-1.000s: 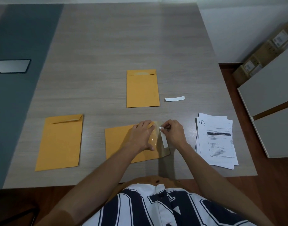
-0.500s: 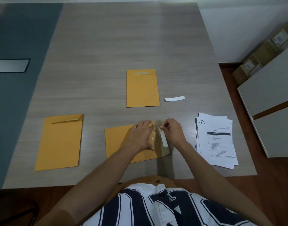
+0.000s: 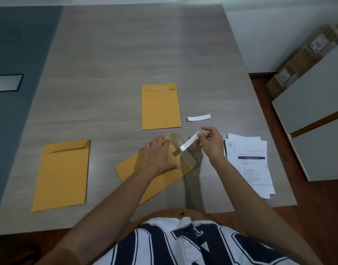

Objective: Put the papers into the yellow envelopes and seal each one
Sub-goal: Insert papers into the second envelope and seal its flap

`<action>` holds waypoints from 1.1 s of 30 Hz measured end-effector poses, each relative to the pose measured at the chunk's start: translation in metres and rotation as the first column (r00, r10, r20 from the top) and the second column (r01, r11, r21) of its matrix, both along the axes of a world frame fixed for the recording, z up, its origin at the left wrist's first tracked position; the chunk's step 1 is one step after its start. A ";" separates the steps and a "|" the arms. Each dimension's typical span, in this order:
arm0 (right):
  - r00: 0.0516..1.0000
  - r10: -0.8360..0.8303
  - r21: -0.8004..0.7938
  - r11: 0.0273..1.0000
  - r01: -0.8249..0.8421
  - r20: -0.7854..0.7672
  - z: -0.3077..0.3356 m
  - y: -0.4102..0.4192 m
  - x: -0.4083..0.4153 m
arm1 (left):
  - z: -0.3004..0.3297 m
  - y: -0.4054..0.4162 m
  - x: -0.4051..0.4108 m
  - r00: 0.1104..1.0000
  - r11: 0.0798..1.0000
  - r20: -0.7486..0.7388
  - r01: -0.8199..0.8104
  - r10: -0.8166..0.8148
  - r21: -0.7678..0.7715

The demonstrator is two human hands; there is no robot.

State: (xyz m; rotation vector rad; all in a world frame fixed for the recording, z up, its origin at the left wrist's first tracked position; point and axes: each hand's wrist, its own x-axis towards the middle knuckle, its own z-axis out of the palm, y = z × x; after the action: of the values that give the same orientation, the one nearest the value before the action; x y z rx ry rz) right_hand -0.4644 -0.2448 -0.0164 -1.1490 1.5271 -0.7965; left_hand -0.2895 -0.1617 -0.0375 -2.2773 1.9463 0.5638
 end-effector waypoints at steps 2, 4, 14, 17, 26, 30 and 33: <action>0.999 -0.037 0.049 0.998 0.036 0.031 -0.001 -0.014 -0.001 | 0.003 -0.008 0.004 1.000 1.000 -0.006 -0.003 0.004 0.008; 0.994 -0.081 0.091 0.993 0.074 0.078 -0.001 -0.029 -0.001 | 0.008 -0.019 0.009 1.000 1.000 -0.013 -0.013 0.013 0.024; 0.992 -0.109 0.118 0.986 0.116 -0.062 -0.006 -0.126 0.012 | 0.001 -0.050 0.016 0.999 0.999 -0.041 -0.035 0.034 -0.018; 0.987 -0.070 0.102 0.991 0.085 -0.142 -0.010 -0.145 0.017 | -0.001 -0.052 0.018 0.998 0.999 -0.047 -0.038 0.036 -0.031; 0.955 0.002 0.070 0.997 0.020 -0.296 -0.020 -0.167 0.021 | -0.004 -0.053 0.021 0.998 0.998 -0.051 -0.047 0.045 -0.035; 0.937 0.014 0.018 1.000 -0.009 -0.350 -0.014 -0.155 0.015 | -0.003 -0.051 0.019 0.997 0.998 -0.050 -0.056 0.054 -0.031; 0.927 0.037 -0.024 0.998 -0.050 -0.374 -0.005 -0.132 0.011 | -0.002 -0.046 0.017 0.997 0.997 -0.044 -0.071 0.070 -0.038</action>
State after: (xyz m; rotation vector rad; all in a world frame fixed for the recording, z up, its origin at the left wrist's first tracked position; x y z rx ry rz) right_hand -0.4537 -0.3770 -0.0214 -1.4137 1.7968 -0.5949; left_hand -0.2721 -0.2074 -0.0398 -2.3855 1.9191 0.5912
